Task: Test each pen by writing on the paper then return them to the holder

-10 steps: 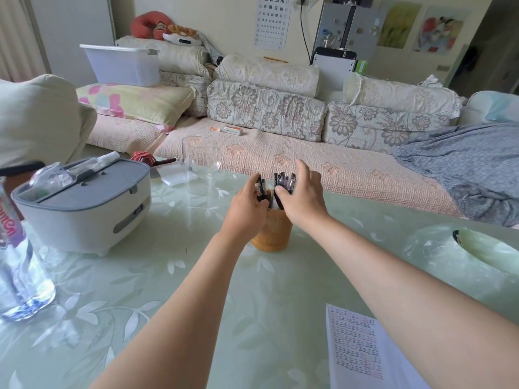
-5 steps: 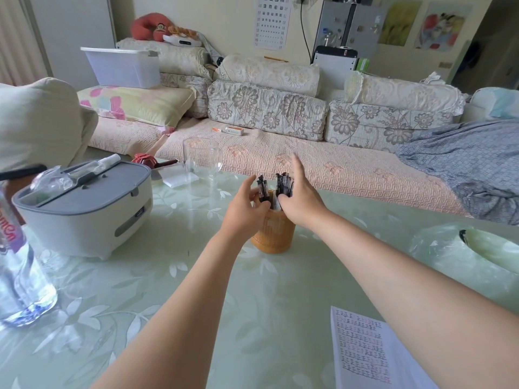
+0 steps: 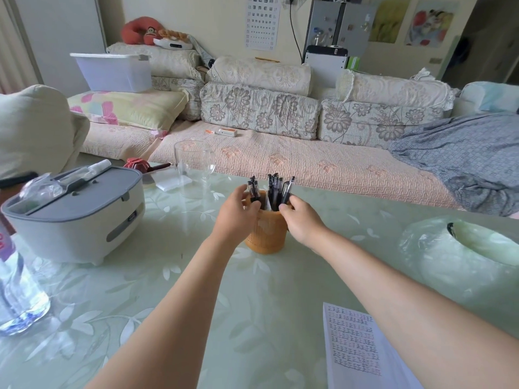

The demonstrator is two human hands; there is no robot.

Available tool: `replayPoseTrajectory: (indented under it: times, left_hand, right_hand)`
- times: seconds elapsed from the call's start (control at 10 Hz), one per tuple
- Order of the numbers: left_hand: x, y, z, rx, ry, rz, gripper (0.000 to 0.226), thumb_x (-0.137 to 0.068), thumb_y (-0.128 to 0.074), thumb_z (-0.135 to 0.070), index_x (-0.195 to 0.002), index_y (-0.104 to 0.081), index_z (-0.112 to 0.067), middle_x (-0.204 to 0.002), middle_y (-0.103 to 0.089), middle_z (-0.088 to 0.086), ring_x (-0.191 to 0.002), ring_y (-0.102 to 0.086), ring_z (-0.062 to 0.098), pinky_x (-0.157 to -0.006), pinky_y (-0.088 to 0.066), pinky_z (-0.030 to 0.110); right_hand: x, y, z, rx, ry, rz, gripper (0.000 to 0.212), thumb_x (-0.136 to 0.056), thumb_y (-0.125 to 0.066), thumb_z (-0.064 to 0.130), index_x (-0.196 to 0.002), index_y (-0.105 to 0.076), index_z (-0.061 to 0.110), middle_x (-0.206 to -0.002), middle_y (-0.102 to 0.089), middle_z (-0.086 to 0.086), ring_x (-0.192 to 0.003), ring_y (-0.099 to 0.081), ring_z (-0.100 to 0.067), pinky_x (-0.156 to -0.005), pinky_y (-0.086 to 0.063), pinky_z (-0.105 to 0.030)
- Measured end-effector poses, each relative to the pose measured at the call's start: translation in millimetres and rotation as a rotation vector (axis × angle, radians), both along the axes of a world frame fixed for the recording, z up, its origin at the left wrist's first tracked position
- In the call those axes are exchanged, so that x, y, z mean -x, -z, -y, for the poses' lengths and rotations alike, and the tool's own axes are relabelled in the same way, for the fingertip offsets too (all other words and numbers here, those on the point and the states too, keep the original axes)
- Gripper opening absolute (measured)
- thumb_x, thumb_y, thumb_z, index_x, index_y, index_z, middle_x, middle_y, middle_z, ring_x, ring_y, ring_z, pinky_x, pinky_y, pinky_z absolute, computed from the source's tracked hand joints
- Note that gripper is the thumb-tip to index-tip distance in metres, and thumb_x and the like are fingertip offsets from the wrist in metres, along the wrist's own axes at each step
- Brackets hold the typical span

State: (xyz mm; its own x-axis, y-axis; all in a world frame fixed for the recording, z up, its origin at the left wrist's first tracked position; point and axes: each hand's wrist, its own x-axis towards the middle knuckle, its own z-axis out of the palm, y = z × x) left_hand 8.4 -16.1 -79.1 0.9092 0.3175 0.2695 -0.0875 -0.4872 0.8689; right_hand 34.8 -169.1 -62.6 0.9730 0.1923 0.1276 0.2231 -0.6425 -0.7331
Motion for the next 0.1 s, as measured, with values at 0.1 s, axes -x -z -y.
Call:
replayPoseTrajectory:
  times: [0.1]
  left_hand:
    - [2.7, -3.0, 1.1, -0.006, 0.012, -0.008, 0.058, -0.096, -0.056, -0.028, -0.149, -0.032, -0.021, -0.14, -0.052, 0.002, -0.124, -0.052, 0.018, -0.103, -0.043, 0.037]
  right_hand:
    - [2.9, -1.8, 3.8, 0.041, -0.014, -0.054, 0.04, -0.1, -0.038, 0.04, -0.13, -0.045, 0.014, -0.114, -0.058, 0.0, -0.116, -0.053, -0.028, -0.089, -0.039, -0.036]
